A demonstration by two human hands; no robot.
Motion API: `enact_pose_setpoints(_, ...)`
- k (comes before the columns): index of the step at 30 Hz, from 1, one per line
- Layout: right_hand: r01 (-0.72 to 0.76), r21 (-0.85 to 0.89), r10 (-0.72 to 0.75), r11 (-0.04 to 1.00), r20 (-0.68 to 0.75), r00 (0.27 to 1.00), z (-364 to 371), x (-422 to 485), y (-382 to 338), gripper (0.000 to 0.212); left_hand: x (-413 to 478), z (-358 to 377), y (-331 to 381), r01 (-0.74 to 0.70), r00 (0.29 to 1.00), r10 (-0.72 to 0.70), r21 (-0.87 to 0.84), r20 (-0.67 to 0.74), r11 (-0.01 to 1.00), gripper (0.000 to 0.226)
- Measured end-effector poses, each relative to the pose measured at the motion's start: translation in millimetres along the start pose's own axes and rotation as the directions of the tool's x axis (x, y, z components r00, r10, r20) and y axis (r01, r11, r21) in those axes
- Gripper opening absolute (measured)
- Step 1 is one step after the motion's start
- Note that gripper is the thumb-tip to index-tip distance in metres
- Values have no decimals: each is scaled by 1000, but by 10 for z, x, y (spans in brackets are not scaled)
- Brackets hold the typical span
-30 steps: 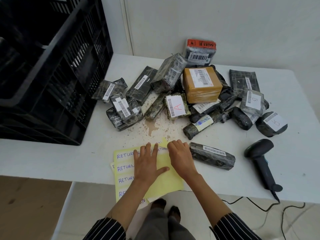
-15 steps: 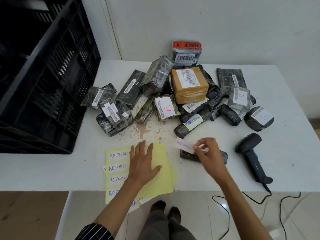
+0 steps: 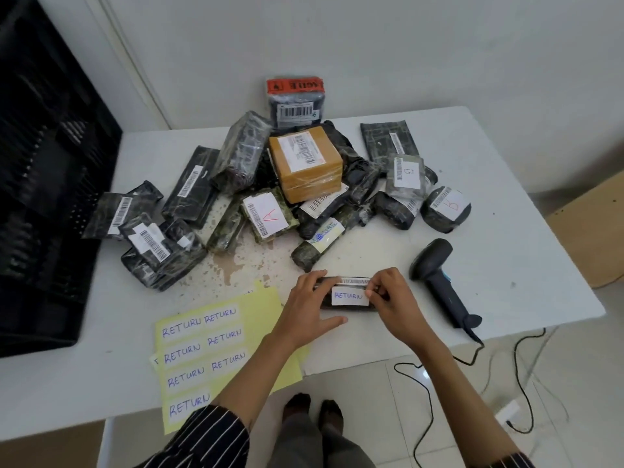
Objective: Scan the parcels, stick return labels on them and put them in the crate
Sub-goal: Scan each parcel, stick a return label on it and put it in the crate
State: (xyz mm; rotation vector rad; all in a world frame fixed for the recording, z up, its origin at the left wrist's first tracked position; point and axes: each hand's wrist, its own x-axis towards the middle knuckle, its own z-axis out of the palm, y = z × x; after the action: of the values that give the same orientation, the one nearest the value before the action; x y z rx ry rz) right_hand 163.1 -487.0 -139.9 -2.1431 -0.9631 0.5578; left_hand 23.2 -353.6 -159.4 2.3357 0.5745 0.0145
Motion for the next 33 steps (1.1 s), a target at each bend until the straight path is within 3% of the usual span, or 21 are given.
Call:
enact_pose_setpoints(6, 20, -96, -28, 995, -85, 996, 132, -14, 47, 21, 101, 116, -1, 64, 992, -80, -167, -94, 984, 57)
enact_pose_setpoints(11, 10, -240, -71, 971, -250, 966, 300, -69, 70, 7, 178, 269, -17, 81, 974, -102, -113, -201, 990, 43)
enact_pose_setpoints(13, -5, -340, -115, 941, -332, 936, 376, -99, 85, 18, 193, 299, -41, 65, 968, -80, -72, -237, 995, 41)
enact_pose_setpoints(17, -101, -425, -104, 899, -432, 896, 533, -120, 126, 60, 226, 341, -53, 46, 949, -54, -33, -310, 998, 54)
enact_pose_setpoints(24, -241, -235, 95, 941, -501, 860, 669, 20, 165, 64, 240, 460, 25, 103, 885, -105, -30, -453, 994, 54)
enact_pose_setpoints(29, -242, -209, 85, 948, -565, 821, 704, 147, 219, 55, 341, 531, 8, 169, 839, -144, 0, -525, 986, 45)
enact_pose_setpoints(33, -215, -181, 67, 960, -596, 800, 697, 227, 268, 40, 409, 538, -32, 151, 851, -133, -5, -509, 988, 46)
